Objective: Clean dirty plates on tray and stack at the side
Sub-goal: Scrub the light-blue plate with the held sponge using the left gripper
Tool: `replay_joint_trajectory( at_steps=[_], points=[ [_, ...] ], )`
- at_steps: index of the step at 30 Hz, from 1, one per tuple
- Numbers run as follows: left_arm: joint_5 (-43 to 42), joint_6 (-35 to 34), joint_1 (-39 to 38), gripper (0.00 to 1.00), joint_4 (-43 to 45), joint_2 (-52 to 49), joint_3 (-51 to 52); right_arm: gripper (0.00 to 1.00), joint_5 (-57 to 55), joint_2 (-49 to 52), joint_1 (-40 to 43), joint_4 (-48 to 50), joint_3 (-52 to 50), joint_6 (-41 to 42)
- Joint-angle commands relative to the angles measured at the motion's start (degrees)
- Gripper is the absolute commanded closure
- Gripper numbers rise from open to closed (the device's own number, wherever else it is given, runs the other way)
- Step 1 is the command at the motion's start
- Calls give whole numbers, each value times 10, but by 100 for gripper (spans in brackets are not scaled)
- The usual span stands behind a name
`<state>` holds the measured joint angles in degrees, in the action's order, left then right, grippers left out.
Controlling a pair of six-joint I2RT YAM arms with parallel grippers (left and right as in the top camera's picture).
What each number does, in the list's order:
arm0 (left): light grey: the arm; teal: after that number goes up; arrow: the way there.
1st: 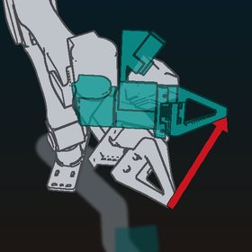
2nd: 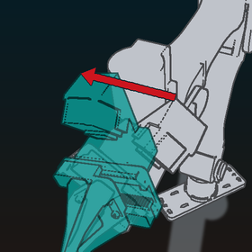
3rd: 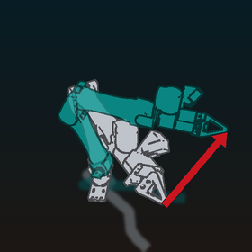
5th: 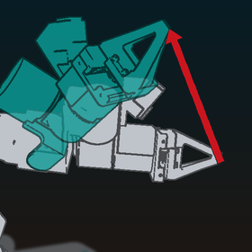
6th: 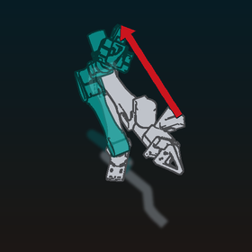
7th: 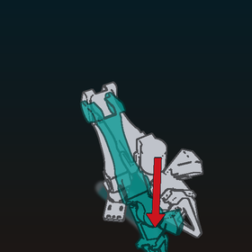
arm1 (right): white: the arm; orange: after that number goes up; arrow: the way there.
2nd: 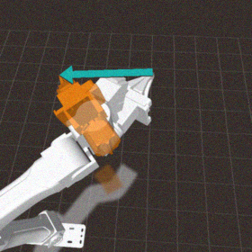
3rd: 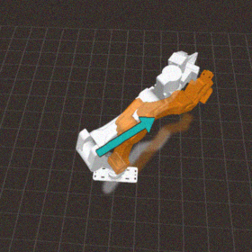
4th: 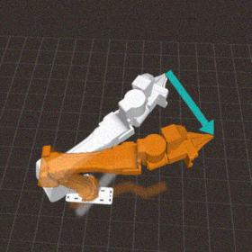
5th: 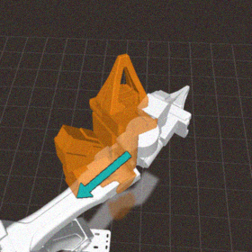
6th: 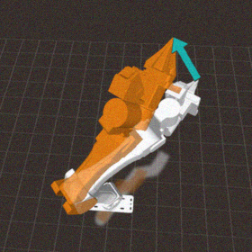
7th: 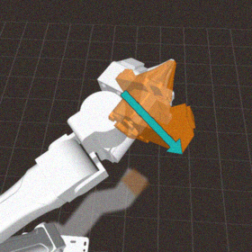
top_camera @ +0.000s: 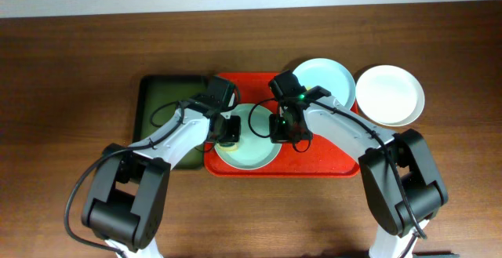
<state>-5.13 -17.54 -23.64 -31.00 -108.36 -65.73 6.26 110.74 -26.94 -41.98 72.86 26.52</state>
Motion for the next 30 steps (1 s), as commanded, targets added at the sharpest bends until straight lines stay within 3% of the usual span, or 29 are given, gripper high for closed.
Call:
replay_joint_trajectory(
  at_steps=[1,4,6,10,14,16,26,30],
  points=[
    [-6,-61,-12,100,26,-7,50,96,6,-7,-4,0,-5,-8],
    [-179,-60,-19,100,46,-7,52,96,6,-7,-4,0,-5,-8],
    [-239,-45,-8,100,41,0,30,96,6,-7,-4,0,-5,-8],
    [-214,-45,17,100,12,75,-15,96,6,-7,-4,0,-5,-8],
    [-16,-45,17,100,-29,161,-16,96,6,-7,-4,0,-5,-8],
    [7,-45,17,100,-38,154,-7,96,6,-7,-4,0,-5,-8],
    [-10,-45,1,100,-10,-9,1,96,6,-7,-4,2,-5,-8],
    [-111,-45,-32,100,10,-38,1,95,6,-7,-4,0,-5,-8]
  ],
)
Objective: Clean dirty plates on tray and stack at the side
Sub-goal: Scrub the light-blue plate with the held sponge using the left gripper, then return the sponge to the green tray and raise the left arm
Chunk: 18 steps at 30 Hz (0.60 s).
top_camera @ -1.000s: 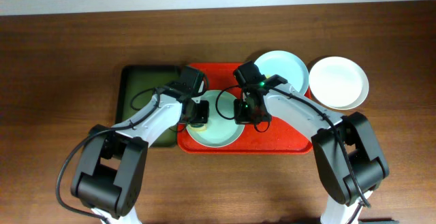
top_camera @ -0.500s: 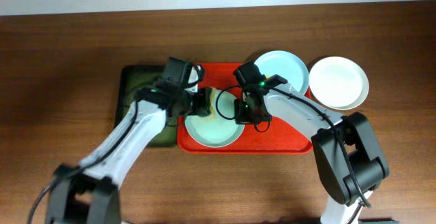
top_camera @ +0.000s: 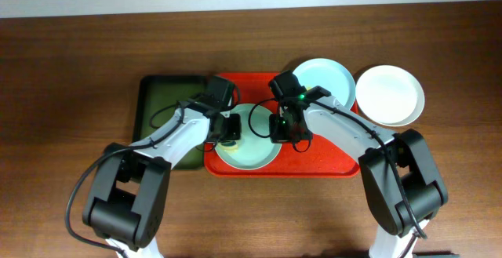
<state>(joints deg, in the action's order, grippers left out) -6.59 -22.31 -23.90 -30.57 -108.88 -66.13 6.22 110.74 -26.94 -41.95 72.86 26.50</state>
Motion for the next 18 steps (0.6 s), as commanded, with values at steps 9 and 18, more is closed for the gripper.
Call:
replay_joint_trajectory(
  at_steps=[9,18],
  points=[
    [149,26,-10,100,-112,163,-49,96,7,-7,-4,-1,-5,-8],
    [101,0,-12,100,-110,110,-9,96,8,-7,-4,-5,-5,-8]
  ],
)
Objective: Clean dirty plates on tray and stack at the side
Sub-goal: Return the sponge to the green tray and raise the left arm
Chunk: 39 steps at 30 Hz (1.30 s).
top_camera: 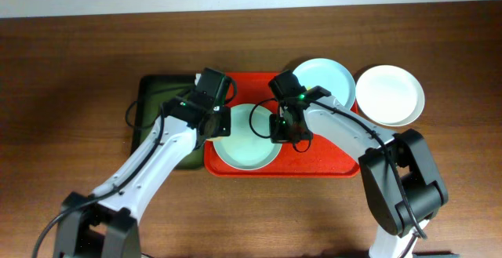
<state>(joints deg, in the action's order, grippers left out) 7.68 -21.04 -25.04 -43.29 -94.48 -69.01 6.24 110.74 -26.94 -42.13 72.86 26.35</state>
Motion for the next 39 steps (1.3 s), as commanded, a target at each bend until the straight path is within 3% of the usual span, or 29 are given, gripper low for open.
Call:
replay_joint_trajectory(
  at_steps=[1,4,8,11,13,16,19,21,24,33,36,39],
  points=[
    [-62,-12,-2,100,28,-47,23,96,8,-7,-4,-3,-5,-6],
    [-112,-12,-18,100,66,-101,23,96,8,-7,-4,-3,-5,-6],
    [-112,-31,-49,100,115,-179,23,96,8,-7,-4,-3,-5,-6],
    [-231,-16,-61,100,126,-207,21,96,8,-7,-4,-3,-5,-6],
    [-253,0,-53,100,105,-170,5,96,8,-7,-4,-3,-5,-6],
    [-200,1,-28,100,82,-61,-10,96,8,-7,-4,-3,-5,-6],
    [-34,1,14,100,44,70,-10,96,8,-7,-4,-2,-5,-6],
    [66,1,33,100,-3,94,-10,96,8,-7,-4,-2,-5,-6],
    [123,1,59,100,-65,72,-10,96,8,-7,-4,-2,-5,-6],
    [114,2,140,100,-60,-117,4,96,8,-7,-4,0,-5,-6],
    [-6,123,150,100,-17,-168,4,96,8,-7,-4,0,-5,-6],
    [-35,130,163,100,-9,-179,4,96,8,-7,-4,0,-5,-6]
  ],
)
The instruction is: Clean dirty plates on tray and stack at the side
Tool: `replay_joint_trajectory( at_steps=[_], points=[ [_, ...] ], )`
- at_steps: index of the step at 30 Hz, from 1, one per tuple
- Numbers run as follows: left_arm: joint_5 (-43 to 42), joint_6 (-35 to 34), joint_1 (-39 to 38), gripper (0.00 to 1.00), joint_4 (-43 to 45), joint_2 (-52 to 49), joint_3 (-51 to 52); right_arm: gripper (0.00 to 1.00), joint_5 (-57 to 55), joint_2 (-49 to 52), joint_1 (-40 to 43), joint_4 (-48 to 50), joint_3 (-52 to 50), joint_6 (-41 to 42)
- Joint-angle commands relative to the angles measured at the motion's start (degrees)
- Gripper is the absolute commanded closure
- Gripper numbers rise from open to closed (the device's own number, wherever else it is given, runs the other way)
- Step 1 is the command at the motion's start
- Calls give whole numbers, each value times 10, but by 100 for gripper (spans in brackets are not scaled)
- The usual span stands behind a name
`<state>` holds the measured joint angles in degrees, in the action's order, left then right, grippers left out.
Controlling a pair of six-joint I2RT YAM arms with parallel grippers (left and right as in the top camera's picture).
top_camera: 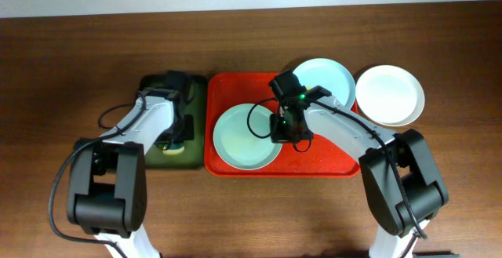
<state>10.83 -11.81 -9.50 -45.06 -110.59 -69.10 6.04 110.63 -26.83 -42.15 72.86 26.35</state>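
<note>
A pale green plate [245,139] lies at the front left of the red tray [329,160]. My right gripper [277,128] is shut on this plate's right rim. A second pale green plate [325,76] sits at the tray's back right corner. White plates [390,95] are stacked on the table to the right of the tray. My left gripper [177,135] is down in the dark green tray [153,93], shut on a yellow-green sponge [174,147] that rests on that tray's floor.
The dark green tray stands flush against the red tray's left side. Both arms reach in from the near edge of the brown wooden table [63,54]. A white wall strip runs along the back.
My left gripper has gone from the plate's upper left rim to the dark green tray, and the sponge is now down in that tray. The right gripper and the plate have not moved.
My left gripper first held the sponge on the left part of the front plate, and it stayed there a second later, while my right gripper held the plate's right rim. Then the left gripper was at the plate's back left edge. Now it is in the green tray.
</note>
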Motion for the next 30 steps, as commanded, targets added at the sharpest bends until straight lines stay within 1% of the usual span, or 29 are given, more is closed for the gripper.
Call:
replay_joint_trajectory(
  at_steps=[1,2,5,6,7,8,9,10,11,12,14,15,16,18,19,21,24,30],
  points=[
    [-66,38,12,97,7,-18,5,96,10,-5,-5,0,-5,-6],
    [-68,38,15,87,4,-18,4,96,10,-5,-5,0,-5,-6],
    [-84,38,19,83,-21,-18,-12,96,10,-5,-5,2,-5,-6],
    [-83,38,19,81,-36,-17,-27,96,10,-5,-5,2,-5,-6],
    [-83,38,19,75,-53,-15,-45,96,10,-5,-5,2,-5,-6],
    [-83,38,22,68,-90,-10,-87,96,10,-5,-5,2,-5,-6],
    [-83,38,28,65,-118,-7,-122,96,10,-5,-5,2,-5,-6],
    [-82,37,34,53,-146,-2,-160,96,10,-5,-5,2,-5,-6],
    [-81,35,42,18,-176,5,-207,96,10,-5,-5,2,-5,-6],
    [-81,33,49,2,-190,11,-234,96,10,-5,-5,2,-5,-6],
    [-80,7,65,0,-217,27,-277,96,10,-5,-5,2,-5,-6],
    [-79,-19,86,0,-224,44,-294,96,10,-5,-5,4,-5,-6],
    [-79,-31,105,0,-221,59,-295,96,10,-5,-5,5,-5,-6],
    [-79,-32,140,0,-219,74,-295,96,10,-5,-5,6,-5,-6],
    [-79,-34,173,1,-219,75,-295,96,9,-5,-5,7,-5,-6],
    [-79,-34,205,1,-221,74,-294,96,7,-5,-5,7,-5,-6],
    [-79,-34,223,0,-221,74,-294,96,-13,-5,-5,20,-19,-6],
    [-79,-34,223,0,-221,74,-294,96,-20,-5,-5,19,-20,-6]
  ],
)
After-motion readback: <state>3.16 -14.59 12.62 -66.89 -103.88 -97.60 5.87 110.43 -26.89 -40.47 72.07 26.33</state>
